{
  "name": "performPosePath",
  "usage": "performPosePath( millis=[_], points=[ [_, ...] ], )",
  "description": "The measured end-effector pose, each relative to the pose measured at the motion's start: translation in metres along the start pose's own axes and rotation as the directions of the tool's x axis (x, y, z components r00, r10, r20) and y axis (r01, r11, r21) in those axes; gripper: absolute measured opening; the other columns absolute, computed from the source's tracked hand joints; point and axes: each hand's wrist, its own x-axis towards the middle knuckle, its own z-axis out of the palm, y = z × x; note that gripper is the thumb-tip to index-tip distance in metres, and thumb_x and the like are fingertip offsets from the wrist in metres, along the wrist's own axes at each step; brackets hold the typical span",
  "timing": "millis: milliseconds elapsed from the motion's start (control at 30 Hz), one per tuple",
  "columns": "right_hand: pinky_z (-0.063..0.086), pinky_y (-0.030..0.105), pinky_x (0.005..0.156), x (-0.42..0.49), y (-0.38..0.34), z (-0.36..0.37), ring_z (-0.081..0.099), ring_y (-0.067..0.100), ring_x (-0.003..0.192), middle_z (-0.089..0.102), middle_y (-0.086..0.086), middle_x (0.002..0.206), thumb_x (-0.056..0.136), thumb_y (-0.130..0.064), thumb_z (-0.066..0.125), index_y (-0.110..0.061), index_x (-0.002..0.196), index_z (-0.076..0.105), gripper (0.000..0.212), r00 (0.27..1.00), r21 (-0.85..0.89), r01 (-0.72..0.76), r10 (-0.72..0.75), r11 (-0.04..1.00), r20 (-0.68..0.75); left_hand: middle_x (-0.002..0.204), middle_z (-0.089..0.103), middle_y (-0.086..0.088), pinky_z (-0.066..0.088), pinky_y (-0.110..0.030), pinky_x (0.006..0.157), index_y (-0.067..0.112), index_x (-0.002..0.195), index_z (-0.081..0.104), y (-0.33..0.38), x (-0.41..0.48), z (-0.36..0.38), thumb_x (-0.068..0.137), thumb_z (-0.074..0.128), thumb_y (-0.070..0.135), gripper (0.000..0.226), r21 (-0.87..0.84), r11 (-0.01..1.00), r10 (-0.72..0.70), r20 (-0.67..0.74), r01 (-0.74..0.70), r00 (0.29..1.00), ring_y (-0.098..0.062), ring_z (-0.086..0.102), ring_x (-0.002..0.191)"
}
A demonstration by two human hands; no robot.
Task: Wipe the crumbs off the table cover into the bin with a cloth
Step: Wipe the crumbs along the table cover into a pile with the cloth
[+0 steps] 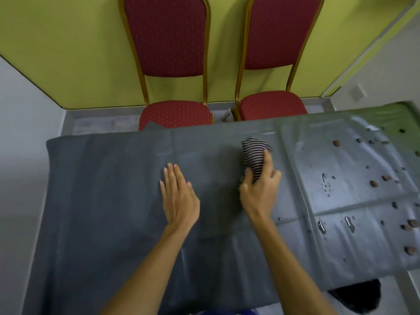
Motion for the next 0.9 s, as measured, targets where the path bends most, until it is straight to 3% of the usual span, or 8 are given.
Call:
performPosePath(
  millis=[133,233,367,467,567,667,767,900],
  points=[
    [0.052,0.039,0.073,-0.020,-0.056,0.052,0.055,0.026,0.092,0.047,0.008,0.115,0.093,-0.025,0.057,-0.034,0.151,0.033,0.064,0.926,0.017,0.300,-0.296,0.954,0.236,0.164,-0.002,-0.012,-0.004,-0.042,0.123,0.003,0.155,0.002,0.010,0.018,0.000,0.099,0.016,0.038,0.068,0.017,0.999,0.034,0.038,-0.035,0.999,-0.024,-0.005,0.152],
    [0.054,0.045,0.069,-0.007,-0.058,0.064,0.053,0.028,0.090,0.049,0.010,0.109,0.091,-0.024,0.057,-0.033,0.149,0.036,0.062,0.844,0.004,0.417,-0.389,0.909,0.370,0.164,0.005,-0.011,0.003,-0.044,0.124,0.005,0.156,0.007,-0.008,0.020,0.003,0.100,0.012,0.037,0.064,0.072,0.995,0.070,0.016,-0.071,0.997,-0.022,0.000,0.152],
    [0.055,0.042,0.070,0.038,-0.015,0.043,0.055,0.033,0.088,0.049,0.011,0.108,0.091,-0.025,0.060,-0.036,0.148,0.037,0.063,0.895,-0.105,0.355,-0.305,0.929,0.324,0.163,0.014,-0.012,0.011,-0.043,0.123,0.001,0.153,0.020,-0.012,0.018,0.011,0.102,0.017,0.031,0.059,0.116,0.989,0.096,-0.048,-0.090,0.994,-0.024,0.010,0.152],
    [0.050,0.037,0.075,0.080,0.009,0.017,0.057,0.033,0.094,0.046,0.009,0.112,0.094,-0.026,0.059,-0.037,0.148,0.035,0.061,0.980,-0.151,0.095,-0.066,0.984,0.186,0.164,0.012,-0.011,0.008,-0.044,0.124,0.000,0.153,0.019,-0.008,0.021,0.011,0.103,0.023,0.024,0.055,0.089,0.994,0.066,-0.040,-0.062,0.997,-0.024,0.006,0.152],
    [0.049,0.040,0.083,0.090,0.002,0.011,0.054,0.028,0.094,0.041,0.006,0.111,0.094,-0.024,0.060,-0.035,0.149,0.033,0.063,0.989,-0.088,-0.124,0.130,0.988,0.071,0.162,0.018,-0.012,0.006,-0.044,0.124,-0.001,0.151,0.025,0.007,0.030,0.009,0.103,0.027,0.015,0.051,0.005,0.999,0.046,-0.070,-0.046,0.996,-0.024,0.008,0.152],
    [0.047,0.032,0.076,0.066,-0.035,0.037,0.046,0.016,0.084,0.037,-0.001,0.107,0.093,-0.024,0.061,-0.035,0.150,0.032,0.065,0.995,-0.027,0.020,-0.017,0.999,0.099,0.161,0.021,-0.013,0.010,-0.045,0.123,-0.002,0.150,0.028,0.025,0.039,0.018,0.100,0.019,0.020,0.055,0.008,0.993,0.120,-0.071,-0.120,0.990,-0.024,0.012,0.151],
    [0.051,0.034,0.073,0.049,-0.070,0.076,0.052,0.019,0.089,0.043,0.001,0.111,0.093,-0.026,0.061,-0.040,0.149,0.032,0.065,0.948,0.001,0.187,-0.181,0.982,0.263,0.163,0.014,-0.015,0.014,-0.049,0.122,0.001,0.154,0.019,0.023,0.037,0.024,0.098,0.022,0.029,0.062,0.171,0.974,0.155,-0.025,-0.149,0.988,-0.027,0.008,0.152],
    [0.052,0.039,0.071,0.068,-0.067,0.087,0.054,0.026,0.094,0.045,0.006,0.111,0.092,-0.026,0.061,-0.040,0.148,0.033,0.064,0.912,-0.062,0.243,-0.206,0.968,0.356,0.162,0.018,-0.014,0.017,-0.049,0.121,0.002,0.153,0.023,0.023,0.037,0.025,0.100,0.022,0.027,0.058,0.167,0.978,0.139,-0.061,-0.127,0.988,-0.025,0.011,0.152]
  ],
)
